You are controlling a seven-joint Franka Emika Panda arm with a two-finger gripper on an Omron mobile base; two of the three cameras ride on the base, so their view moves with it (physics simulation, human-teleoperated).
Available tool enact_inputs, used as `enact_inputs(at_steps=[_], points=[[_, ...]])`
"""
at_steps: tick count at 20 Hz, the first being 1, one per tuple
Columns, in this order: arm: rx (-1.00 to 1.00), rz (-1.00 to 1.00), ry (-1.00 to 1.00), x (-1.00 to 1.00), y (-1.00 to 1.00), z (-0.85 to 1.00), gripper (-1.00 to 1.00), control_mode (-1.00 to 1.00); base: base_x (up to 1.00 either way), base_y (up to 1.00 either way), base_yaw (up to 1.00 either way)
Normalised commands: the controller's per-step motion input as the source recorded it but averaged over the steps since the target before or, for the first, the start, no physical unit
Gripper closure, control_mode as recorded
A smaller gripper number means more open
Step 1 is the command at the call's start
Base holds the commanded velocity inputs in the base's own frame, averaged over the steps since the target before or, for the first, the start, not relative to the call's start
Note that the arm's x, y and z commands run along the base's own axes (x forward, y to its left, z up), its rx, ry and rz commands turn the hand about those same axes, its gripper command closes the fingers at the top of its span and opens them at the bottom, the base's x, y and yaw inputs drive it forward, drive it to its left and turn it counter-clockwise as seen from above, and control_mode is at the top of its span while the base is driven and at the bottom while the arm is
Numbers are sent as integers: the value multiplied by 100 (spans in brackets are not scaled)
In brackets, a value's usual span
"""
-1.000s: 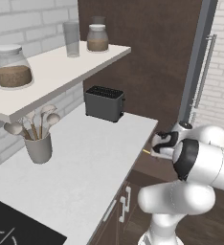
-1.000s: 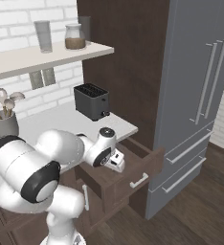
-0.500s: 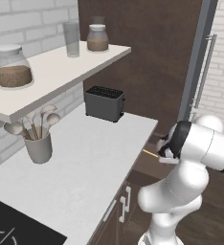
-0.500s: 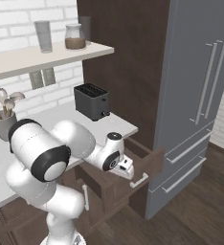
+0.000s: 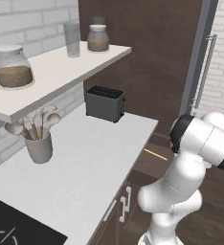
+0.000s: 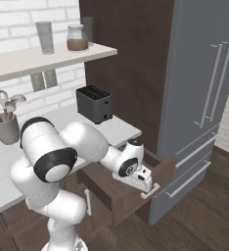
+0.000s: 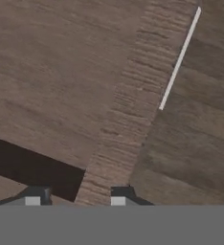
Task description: Take a straw from the drawer in front and place it inside the glass cup on the dining counter.
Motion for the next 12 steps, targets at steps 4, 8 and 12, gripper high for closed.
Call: enact_inputs(at_steps=[4, 8, 12], points=[[0, 0, 5, -46, -98, -30, -100, -100, 0, 0, 0], [0, 0, 6, -50, -100, -31, -100, -100, 0, 0, 0], [0, 0, -4, -50, -51, -7, -100, -100, 0, 0, 0]])
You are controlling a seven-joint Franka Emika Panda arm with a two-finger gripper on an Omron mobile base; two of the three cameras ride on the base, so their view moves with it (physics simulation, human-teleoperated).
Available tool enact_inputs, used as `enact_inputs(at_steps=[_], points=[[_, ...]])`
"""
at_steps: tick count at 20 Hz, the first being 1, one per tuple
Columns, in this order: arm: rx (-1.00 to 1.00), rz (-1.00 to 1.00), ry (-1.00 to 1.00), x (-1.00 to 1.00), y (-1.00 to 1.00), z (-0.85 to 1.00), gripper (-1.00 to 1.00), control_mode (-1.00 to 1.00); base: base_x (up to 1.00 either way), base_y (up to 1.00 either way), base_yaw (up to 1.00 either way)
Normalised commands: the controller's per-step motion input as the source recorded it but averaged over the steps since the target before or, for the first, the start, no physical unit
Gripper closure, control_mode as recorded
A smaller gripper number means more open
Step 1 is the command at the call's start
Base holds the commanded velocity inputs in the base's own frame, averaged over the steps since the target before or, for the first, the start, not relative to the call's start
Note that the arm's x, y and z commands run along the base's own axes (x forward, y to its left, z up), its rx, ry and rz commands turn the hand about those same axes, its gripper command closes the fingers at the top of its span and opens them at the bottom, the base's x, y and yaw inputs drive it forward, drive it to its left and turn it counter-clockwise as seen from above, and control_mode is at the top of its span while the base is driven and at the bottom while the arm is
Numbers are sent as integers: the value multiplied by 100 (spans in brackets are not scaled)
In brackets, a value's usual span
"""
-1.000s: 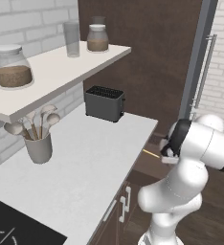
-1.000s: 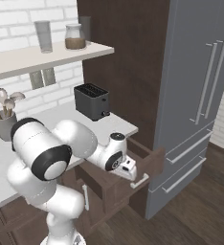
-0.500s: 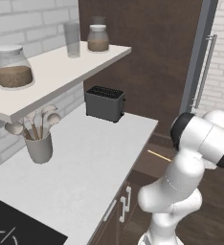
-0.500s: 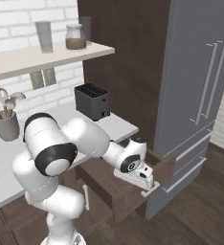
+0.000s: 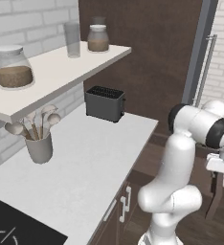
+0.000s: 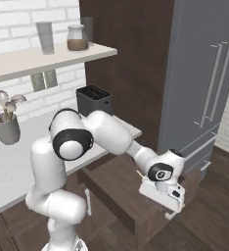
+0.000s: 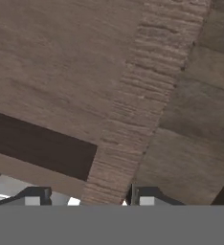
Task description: Take a straw from the drawer in front and place it inside the glass cup on the dining counter.
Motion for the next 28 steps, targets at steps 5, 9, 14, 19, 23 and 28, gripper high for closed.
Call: enact_inputs(at_steps=[5, 9, 14, 19, 23, 28], points=[[0, 0, -21, -28, 25, 58, -100, -100, 0, 0, 0], [0, 2, -15, -6, 46, 69, -100, -100, 0, 0, 0], [-1, 9, 0, 27, 77, 1, -100, -100, 0, 0, 0], [0, 15, 0, 44, 69, -13, -100, -100, 0, 0, 0], [0, 21, 0, 39, 30, -11, -100, -100, 0, 0, 0], [0, 24, -9, 38, 12, -14, -100, -100, 0, 0, 0]])
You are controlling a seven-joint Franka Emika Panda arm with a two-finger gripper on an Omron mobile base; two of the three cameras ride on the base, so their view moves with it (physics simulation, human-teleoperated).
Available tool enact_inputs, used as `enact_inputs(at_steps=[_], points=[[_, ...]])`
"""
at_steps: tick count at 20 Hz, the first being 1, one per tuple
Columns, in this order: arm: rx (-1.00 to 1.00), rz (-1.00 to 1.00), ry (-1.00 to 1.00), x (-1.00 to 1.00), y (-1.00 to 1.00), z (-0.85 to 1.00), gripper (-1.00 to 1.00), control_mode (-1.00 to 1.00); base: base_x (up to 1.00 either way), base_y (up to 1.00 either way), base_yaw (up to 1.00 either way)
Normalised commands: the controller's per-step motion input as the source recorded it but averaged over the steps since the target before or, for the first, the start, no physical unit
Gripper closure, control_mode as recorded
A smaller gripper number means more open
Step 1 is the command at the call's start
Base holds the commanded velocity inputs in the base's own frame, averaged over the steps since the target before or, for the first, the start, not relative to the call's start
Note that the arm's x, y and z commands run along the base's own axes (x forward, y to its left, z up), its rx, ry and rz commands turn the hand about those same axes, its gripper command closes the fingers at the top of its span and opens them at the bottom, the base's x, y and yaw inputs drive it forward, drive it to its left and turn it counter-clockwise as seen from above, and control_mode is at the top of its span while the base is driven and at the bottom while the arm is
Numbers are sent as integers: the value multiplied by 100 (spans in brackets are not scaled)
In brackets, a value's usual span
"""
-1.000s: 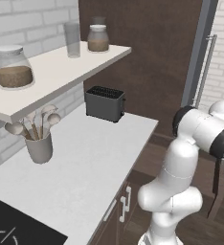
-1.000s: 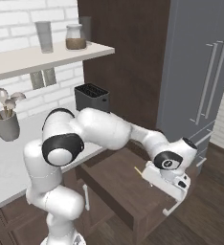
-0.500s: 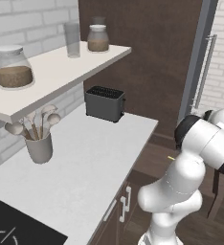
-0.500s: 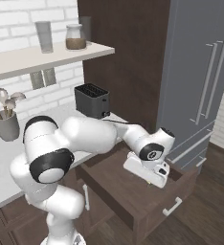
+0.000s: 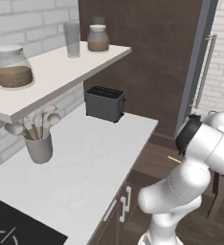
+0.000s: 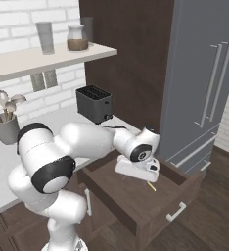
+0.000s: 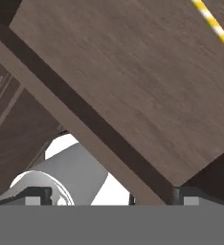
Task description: Take a straw from the drawer in front and place it inside the glass cup on the dining counter.
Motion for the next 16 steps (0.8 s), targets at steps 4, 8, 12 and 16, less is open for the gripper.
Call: enact_inputs(at_steps=[4, 8, 12, 16], points=[[0, 22, -5, 45, 4, -16, -100, -100, 0, 0, 0], [0, 16, 0, 34, 0, -19, -100, -100, 0, 0, 0], [0, 14, 0, 34, 0, -25, -100, -100, 0, 0, 0], [2, 14, -7, 38, -12, -8, -100, -100, 0, 0, 0]])
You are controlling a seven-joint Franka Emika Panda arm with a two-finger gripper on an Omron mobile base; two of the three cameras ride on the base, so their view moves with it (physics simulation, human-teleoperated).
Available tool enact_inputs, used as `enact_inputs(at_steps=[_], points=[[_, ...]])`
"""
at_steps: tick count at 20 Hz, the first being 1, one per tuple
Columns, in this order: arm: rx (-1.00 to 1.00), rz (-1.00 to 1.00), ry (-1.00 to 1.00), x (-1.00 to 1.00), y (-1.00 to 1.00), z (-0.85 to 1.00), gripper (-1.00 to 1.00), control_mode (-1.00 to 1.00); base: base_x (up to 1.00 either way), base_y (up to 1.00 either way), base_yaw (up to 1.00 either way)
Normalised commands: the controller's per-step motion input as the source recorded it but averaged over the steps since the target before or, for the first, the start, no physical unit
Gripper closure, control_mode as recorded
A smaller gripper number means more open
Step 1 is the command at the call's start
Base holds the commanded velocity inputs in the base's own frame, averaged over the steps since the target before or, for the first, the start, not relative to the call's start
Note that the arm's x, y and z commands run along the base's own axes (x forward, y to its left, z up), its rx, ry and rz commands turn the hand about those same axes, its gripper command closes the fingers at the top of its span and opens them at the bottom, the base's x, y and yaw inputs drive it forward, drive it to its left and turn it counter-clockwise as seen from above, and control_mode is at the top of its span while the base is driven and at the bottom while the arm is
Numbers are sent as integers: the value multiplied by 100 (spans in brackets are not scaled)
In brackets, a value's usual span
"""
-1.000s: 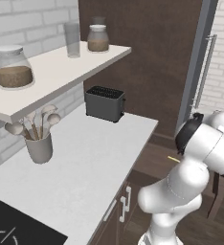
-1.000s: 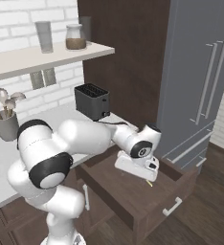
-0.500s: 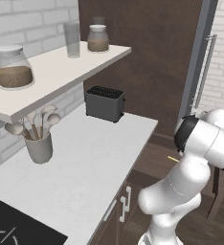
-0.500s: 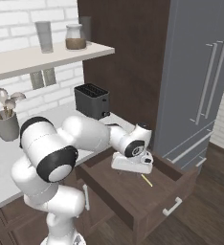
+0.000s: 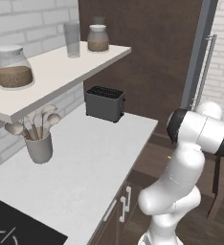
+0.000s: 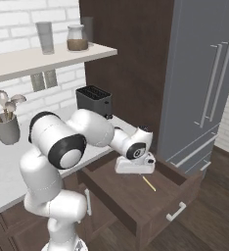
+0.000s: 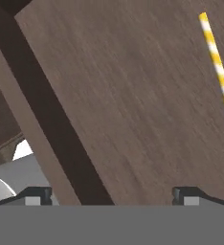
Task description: Take a straw from the drawer in front and place it inside the glass cup on the dining counter.
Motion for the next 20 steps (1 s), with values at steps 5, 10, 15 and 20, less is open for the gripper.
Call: enact_inputs(at_steps=[5, 10, 15, 20], points=[[1, 9, -3, 36, -8, -16, -100, -100, 0, 0, 0], [0, 5, -2, 31, 0, -25, -100, -100, 0, 0, 0], [0, 1, -1, 27, -9, -23, -100, -100, 0, 0, 0], [0, 0, -3, 18, -12, -25, -100, -100, 0, 0, 0]])
